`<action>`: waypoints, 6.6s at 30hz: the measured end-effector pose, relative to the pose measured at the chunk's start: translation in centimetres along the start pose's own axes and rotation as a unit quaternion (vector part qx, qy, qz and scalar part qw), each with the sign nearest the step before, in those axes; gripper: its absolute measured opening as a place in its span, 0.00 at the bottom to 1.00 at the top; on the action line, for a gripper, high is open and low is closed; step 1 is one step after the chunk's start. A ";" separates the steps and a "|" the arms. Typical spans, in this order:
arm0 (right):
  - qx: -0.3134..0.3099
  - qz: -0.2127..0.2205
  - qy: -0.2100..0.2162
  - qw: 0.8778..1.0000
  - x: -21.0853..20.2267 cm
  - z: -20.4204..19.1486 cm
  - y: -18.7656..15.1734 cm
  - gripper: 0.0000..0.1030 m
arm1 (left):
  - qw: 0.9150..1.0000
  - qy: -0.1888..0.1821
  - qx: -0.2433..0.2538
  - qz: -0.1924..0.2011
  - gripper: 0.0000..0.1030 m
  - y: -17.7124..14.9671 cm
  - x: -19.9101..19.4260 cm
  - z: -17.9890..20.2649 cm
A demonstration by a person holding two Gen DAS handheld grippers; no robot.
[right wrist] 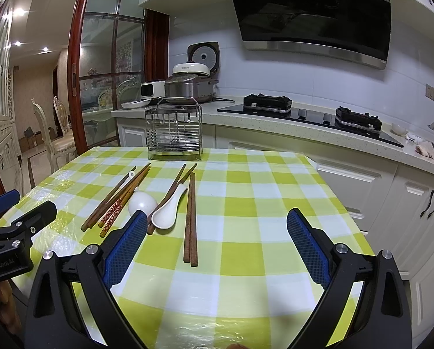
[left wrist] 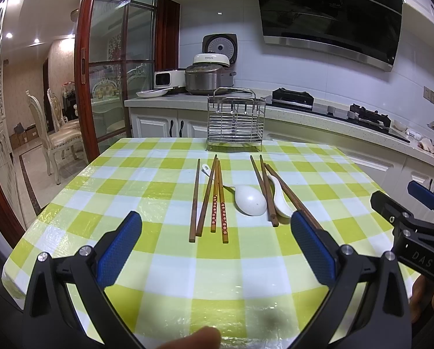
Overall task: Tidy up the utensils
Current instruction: 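Lower the left tool onto a plain wooden chopstick and close on it, then lift the chopstick with the left tool and drop it into the wire rack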
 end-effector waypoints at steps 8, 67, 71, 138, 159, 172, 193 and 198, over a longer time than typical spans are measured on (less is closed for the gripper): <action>-0.001 -0.002 0.001 1.000 0.1 0.0 -0.1 0.88 | 1.000 0.000 0.001 0.000 0.96 0.0 0.0 0.1; 0.058 -0.207 0.060 0.975 19.8 0.9 -5.2 0.88 | 0.987 -0.006 -0.038 -0.154 0.95 -0.3 19.7 -6.8; 0.053 -0.218 0.067 0.972 21.4 0.2 -5.3 0.88 | 0.983 -0.021 -0.021 -0.182 0.68 -0.8 22.1 -6.4; 0.016 -0.165 0.129 0.978 24.8 -2.3 4.7 0.09 | 0.988 -0.064 0.024 -0.141 0.06 5.8 24.0 -5.5; 0.011 -0.092 0.123 0.988 21.3 -1.4 14.3 0.08 | 0.995 -0.065 0.011 -0.074 0.06 13.1 20.7 -5.1; -0.005 -0.074 0.119 0.990 23.3 -1.5 20.9 0.08 | 0.995 -0.088 0.014 -0.051 0.06 19.6 22.0 -3.4; -0.001 -0.032 0.145 0.989 29.0 -4.5 37.1 0.08 | 0.993 -0.116 0.034 0.004 0.06 33.5 26.0 0.7; 0.000 -0.038 0.153 0.988 32.4 -6.3 36.1 0.08 | 0.993 -0.112 0.026 0.006 0.06 33.4 28.4 1.0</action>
Point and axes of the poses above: each gripper's, at about its wrist camera, not at the fingertips, and x roughly the way its jaws point, z to its right, y to its top, the point moved 9 cm from there along x, roughly the way its jaws point, and after that the axes turned 13 degrees about z, right-handed, at the moved point
